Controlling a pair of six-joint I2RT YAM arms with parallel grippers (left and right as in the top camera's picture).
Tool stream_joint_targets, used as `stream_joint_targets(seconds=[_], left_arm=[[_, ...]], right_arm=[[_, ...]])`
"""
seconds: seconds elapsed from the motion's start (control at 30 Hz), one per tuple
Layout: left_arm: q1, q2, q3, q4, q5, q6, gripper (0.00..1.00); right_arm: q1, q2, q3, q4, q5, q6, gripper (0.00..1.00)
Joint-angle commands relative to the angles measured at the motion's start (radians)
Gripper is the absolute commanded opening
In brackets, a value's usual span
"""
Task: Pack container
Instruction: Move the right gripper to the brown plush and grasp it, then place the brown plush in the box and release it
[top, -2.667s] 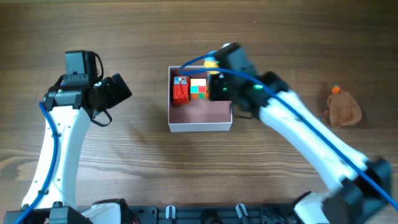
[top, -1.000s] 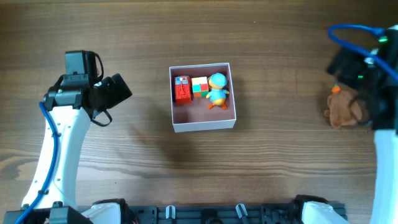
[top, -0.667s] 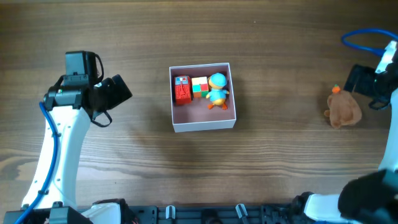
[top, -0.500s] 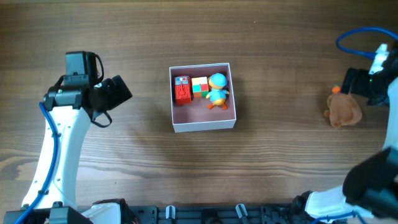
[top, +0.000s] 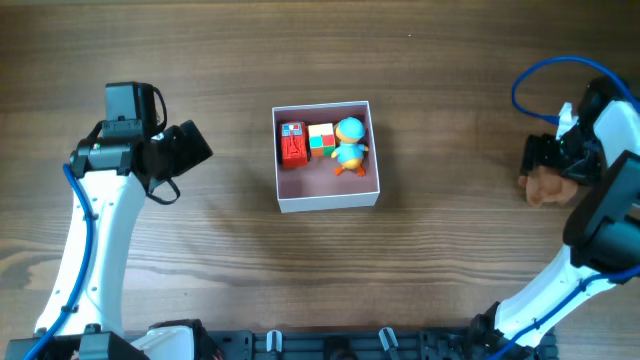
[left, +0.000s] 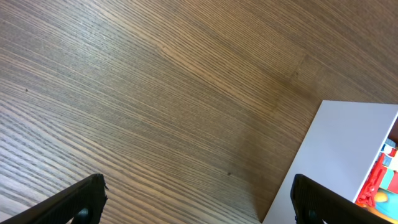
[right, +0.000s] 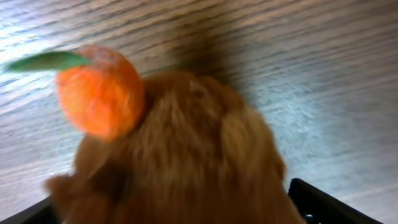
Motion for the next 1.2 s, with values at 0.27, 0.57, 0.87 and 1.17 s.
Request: stream_joint_targets(seconds=[0.27,0.57,0.87,1.17], left_arm=[[-0.004,0.009,-0.008,0.007,0.012,0.019,0.96],[-0.004,0.009,-0.008,0.015,0.012,0.019,0.96],[-0.004,0.009,-0.008,0.015,0.012,0.02,0.96],[-0.004,0.009,-0.008,0.015,0.012,0.019,0.96]], right_arm=[[-0.005,0.003,-0.004,0.0,-0.021,0.068,0.65],[-0.005,-0.103,-0.001,0.002,-0.021,0.1,0.43],[0.037,-0.344,-0.001,0.001,-0.154,0.151,0.18],[0.39,-0.627,0.004,0.002,-0.222,0.121,0.04]])
